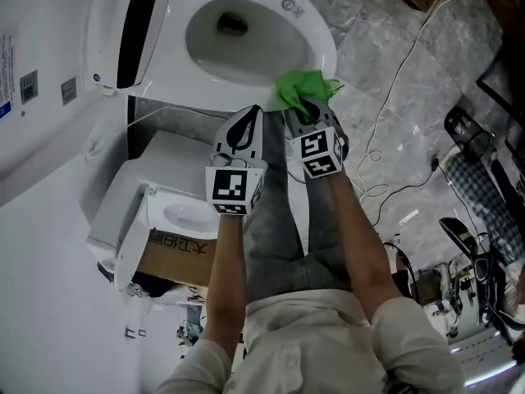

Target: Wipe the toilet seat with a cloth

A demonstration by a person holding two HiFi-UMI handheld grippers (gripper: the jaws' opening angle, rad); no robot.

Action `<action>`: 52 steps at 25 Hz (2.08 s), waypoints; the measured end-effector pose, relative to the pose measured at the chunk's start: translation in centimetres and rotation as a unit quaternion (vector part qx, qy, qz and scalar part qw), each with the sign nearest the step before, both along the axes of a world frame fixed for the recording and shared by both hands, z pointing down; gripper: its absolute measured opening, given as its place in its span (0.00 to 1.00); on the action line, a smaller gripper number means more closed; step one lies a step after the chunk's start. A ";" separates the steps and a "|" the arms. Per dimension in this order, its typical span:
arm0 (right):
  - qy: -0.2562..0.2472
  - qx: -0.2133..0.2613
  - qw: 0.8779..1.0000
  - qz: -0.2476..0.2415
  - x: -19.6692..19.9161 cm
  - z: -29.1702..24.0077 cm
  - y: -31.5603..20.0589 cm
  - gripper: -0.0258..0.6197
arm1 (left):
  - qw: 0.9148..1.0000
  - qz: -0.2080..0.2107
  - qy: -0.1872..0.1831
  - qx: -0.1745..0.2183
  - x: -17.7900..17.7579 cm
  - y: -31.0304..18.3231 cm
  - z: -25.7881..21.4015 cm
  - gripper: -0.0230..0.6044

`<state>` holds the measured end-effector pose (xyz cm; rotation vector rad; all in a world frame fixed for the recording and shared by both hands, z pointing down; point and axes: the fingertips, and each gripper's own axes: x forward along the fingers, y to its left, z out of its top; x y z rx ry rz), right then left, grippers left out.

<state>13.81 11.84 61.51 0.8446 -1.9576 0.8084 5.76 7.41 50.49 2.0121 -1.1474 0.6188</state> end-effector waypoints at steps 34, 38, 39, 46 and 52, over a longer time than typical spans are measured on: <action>0.030 0.045 0.995 0.079 7.1 -0.1 -8.7 0.12 | 1.000 0.029 0.007 -0.004 5.5 -3.0 0.4 0.06; 0.033 0.050 0.995 0.077 7.3 -0.1 -10.0 0.12 | 1.000 0.027 0.007 -0.001 5.4 -3.7 0.5 0.06; 0.034 0.050 0.995 0.077 7.3 -0.1 -10.3 0.12 | 1.000 0.025 0.007 -0.001 5.3 -3.9 0.5 0.06; 0.041 0.056 0.995 0.068 7.1 -0.1 -12.4 0.12 | 1.000 0.020 0.011 0.006 4.9 -5.5 0.3 0.06; 0.048 0.061 0.995 0.057 6.6 0.0 -14.1 0.12 | 1.000 0.015 0.014 0.009 4.3 -6.8 0.3 0.06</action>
